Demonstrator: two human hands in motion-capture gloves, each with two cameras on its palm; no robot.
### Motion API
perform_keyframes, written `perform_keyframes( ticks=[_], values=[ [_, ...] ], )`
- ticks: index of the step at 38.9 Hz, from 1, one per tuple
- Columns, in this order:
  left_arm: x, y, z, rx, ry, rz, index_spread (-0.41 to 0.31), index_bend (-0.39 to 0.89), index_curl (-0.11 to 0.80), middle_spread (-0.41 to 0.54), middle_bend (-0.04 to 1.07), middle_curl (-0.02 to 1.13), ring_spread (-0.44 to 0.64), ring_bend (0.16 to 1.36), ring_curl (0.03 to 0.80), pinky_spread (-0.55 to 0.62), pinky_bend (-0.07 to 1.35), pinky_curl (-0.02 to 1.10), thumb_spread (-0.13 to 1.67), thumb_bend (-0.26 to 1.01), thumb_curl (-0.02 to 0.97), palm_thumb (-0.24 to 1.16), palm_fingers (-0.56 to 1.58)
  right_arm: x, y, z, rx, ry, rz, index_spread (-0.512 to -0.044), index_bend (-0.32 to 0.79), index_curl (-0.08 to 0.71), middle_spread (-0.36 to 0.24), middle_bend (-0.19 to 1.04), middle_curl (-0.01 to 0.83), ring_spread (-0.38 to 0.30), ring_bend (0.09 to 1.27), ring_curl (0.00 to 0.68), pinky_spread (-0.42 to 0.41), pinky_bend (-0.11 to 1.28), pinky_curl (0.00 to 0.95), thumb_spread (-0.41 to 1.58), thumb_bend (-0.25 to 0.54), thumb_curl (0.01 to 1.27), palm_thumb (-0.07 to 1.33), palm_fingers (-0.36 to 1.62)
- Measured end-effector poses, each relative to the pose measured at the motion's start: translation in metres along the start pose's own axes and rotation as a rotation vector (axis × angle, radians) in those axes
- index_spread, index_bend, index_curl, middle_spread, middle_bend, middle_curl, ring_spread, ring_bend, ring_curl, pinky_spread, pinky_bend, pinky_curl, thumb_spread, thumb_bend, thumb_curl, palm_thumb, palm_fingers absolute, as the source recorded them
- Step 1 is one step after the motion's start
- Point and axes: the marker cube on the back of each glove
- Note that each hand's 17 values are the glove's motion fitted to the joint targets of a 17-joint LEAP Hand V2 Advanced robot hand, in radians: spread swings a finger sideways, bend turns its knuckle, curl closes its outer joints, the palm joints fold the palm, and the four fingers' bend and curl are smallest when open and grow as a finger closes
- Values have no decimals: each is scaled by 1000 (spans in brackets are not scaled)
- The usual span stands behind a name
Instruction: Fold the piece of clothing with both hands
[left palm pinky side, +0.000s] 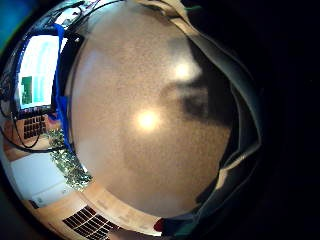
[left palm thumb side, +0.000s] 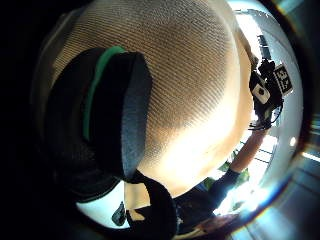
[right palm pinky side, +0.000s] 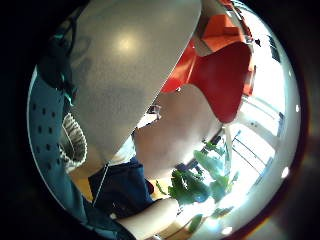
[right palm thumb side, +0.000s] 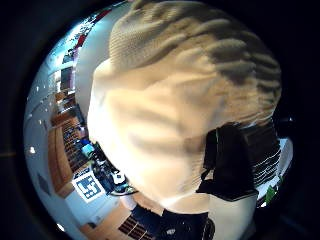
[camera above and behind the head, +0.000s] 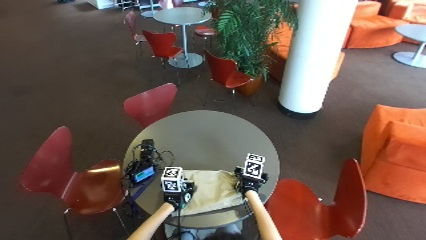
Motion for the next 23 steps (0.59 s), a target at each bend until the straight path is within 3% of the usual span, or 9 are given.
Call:
perform_keyframes(
  ticks=[5, 12, 16, 23],
  values=[
    [4, -1, 6, 11, 17, -16, -72, 180, 467, 126, 156, 301, 282, 446, 375, 307, 351, 364, 1338, -23, 336, 133, 250, 8, -9, -2, 59, -65, 44, -112, 18, 70, -98, 316, 468, -212, 691, 446, -289, 808, 394, 1121, 35, 565, 796, 1038],
    [6, -2, 4, 20, 3, -12, -69, 188, 459, 127, 166, 302, 313, 434, 358, 342, 313, 348, 1348, -15, 303, 111, 258, 24, -18, 0, 118, -214, 73, -177, 132, 125, -164, 354, 495, -232, 702, 462, -332, 703, 376, 909, -6, 603, 874, 1185],
    [7, -5, -1, 17, -25, -14, -68, 191, 458, 125, 169, 304, 322, 422, 348, 350, 297, 341, 1352, -12, 291, 107, 273, 28, -19, 0, 168, -254, 52, -214, 194, 177, -180, 368, 504, -235, 683, 463, -343, 656, 370, 761, -17, 633, 919, 1266],
    [11, -5, -5, 16, -57, 19, -67, 182, 450, 121, 164, 303, 321, 419, 338, 339, 293, 341, 1356, -12, 274, 101, 305, 40, -8, -6, 236, -166, 37, -242, 188, 244, -189, 381, 515, -242, 659, 462, -349, 630, 372, 572, -29, 665, 953, 1288]
  ],
)
